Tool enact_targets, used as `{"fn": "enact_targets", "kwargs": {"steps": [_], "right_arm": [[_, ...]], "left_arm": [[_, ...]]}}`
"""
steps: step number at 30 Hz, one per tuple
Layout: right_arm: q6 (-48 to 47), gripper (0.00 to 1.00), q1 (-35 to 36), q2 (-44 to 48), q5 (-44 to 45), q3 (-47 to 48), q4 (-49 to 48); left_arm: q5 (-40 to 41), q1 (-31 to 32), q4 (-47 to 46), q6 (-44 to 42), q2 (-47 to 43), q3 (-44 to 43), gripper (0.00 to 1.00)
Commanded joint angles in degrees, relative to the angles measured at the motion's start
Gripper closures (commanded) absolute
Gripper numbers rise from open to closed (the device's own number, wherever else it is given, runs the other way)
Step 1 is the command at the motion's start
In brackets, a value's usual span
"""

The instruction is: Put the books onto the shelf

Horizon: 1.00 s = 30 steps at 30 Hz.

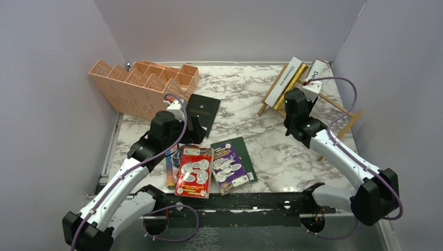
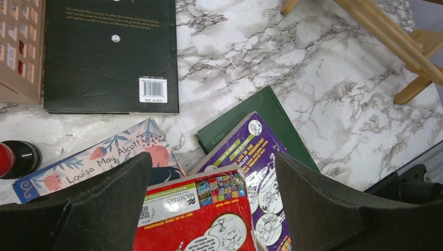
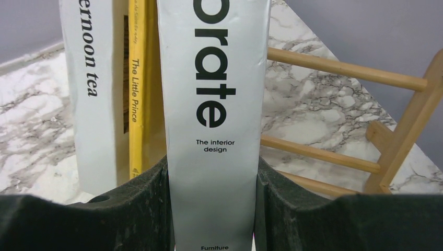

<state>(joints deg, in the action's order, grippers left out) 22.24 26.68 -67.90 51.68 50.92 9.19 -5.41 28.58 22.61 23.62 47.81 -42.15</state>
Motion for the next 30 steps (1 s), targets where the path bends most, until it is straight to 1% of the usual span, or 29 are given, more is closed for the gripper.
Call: {"fn": "enact_targets", "kwargs": {"steps": [1,6,9,13,19,22,25,30], "right_arm": [[2.2,0.65,0.15,-2.15,-0.32,0.45,-6.25],[7.1,0.61,0.17,-5.38,-0.89,0.27,-4.82],[7.39,0.57,0.21,-6.8,-0.7,-1.53,-7.82],[8.1,0.46,0.19,-7.46,-4.1,-2.58,-8.41],[8.52,0.36,0.14,-6.22,-9.21,-4.14,-8.66],[7.8,0.35,0.18,-5.39,-11.12,-4.29,-8.66],[5.49,0.36,0.18,-4.46,-12.58,-5.13,-11.71],[1.65,0.45,-0.12,-4.53,-10.99,-5.96,-14.93]], "left_arm": [[3.45,-0.01,-0.3,-2.11,-0.91,-0.65,0.12],[3.15,-0.01,-0.21,-2.46,-0.58,-0.65,0.12],[3.47,-0.01,-0.1,-2.85,-0.61,-0.57,0.12],[3.56,-0.01,0.05,-2.87,-0.67,-0.4,0.12],[3.57,-0.01,0.07,-2.79,-0.71,-0.3,0.12],[3.56,-0.01,0.06,-2.79,-0.76,-0.31,0.12],[3.36,-0.01,0.06,-2.79,-0.49,-0.3,0.12],[2.96,-0.01,0.06,-2.79,-0.2,-0.43,0.12]]}}
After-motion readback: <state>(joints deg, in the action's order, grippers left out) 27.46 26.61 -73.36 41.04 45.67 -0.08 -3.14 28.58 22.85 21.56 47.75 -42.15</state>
